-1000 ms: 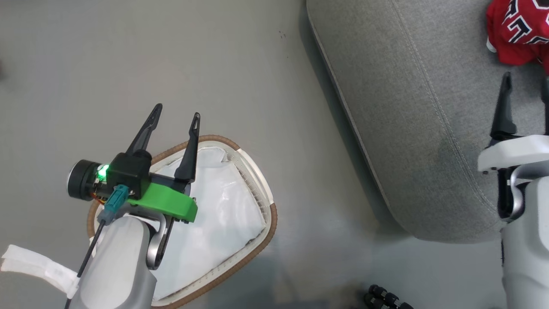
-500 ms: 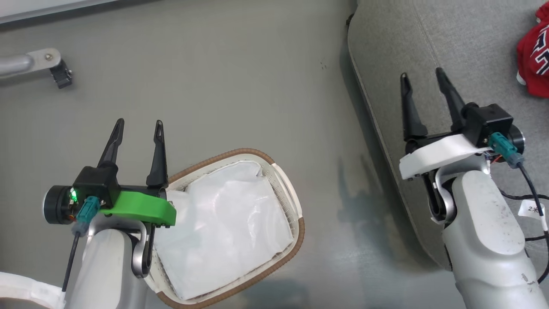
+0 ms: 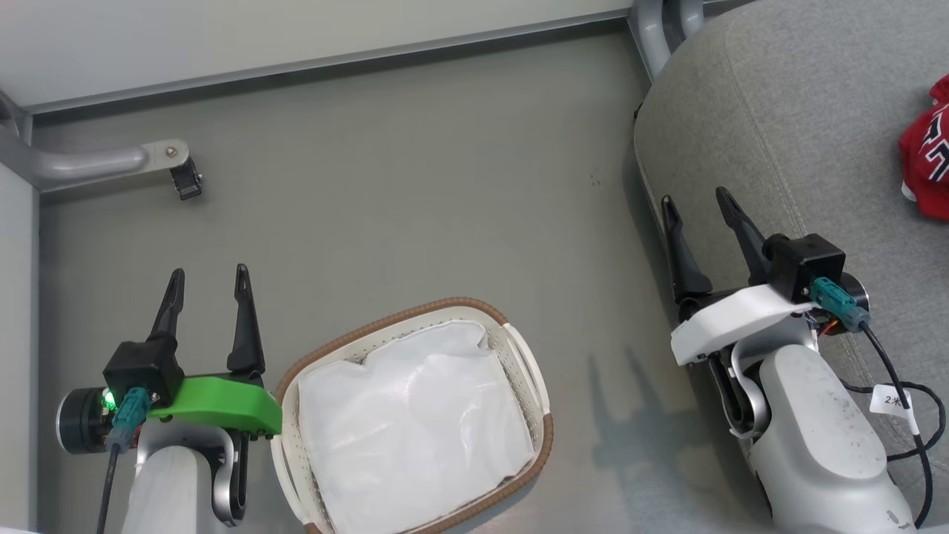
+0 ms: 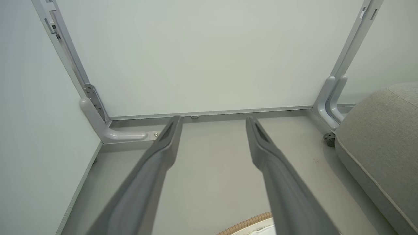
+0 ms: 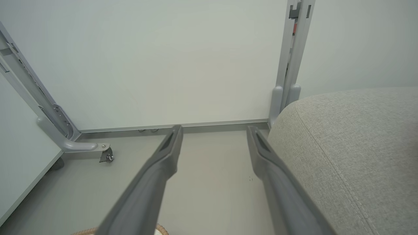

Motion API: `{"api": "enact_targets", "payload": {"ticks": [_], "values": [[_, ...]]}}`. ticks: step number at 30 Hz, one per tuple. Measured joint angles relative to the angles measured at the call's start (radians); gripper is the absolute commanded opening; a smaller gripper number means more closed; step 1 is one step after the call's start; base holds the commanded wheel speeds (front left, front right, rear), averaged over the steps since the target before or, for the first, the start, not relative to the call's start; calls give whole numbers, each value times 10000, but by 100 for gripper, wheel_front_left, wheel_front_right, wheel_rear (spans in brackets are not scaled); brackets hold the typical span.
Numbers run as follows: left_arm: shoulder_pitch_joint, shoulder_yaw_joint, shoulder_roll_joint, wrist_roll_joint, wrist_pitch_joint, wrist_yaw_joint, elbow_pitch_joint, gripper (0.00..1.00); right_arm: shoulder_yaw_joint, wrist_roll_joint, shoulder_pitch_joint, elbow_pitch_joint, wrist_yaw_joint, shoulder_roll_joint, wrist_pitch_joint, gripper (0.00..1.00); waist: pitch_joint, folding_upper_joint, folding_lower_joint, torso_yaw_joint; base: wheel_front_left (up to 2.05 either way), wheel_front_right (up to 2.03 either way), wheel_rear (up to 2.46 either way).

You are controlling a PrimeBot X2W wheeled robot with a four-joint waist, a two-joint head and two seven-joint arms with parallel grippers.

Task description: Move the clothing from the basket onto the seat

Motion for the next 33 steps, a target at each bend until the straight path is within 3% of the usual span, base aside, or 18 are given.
{"api": "enact_targets", "payload": {"ticks": [26, 27, 33], "values": [[1307, -138, -33, -899, 0, 155, -102, 100, 324, 140, 1179, 391, 0, 0, 0, 100, -1680, 0, 0, 324, 0, 0, 0], [1344, -161, -33, -1053, 0, 111, -107, 0, 320, 140, 1196, 405, 0, 2, 0, 0, -1699, 0, 0, 336, 0, 0, 0], [1556, -130, -109, -1258, 127, 111, 387, 0, 326, 265, 1624, 790, 0, 65, 75, 0, -1717, 0, 0, 350, 0, 0, 0]]}}
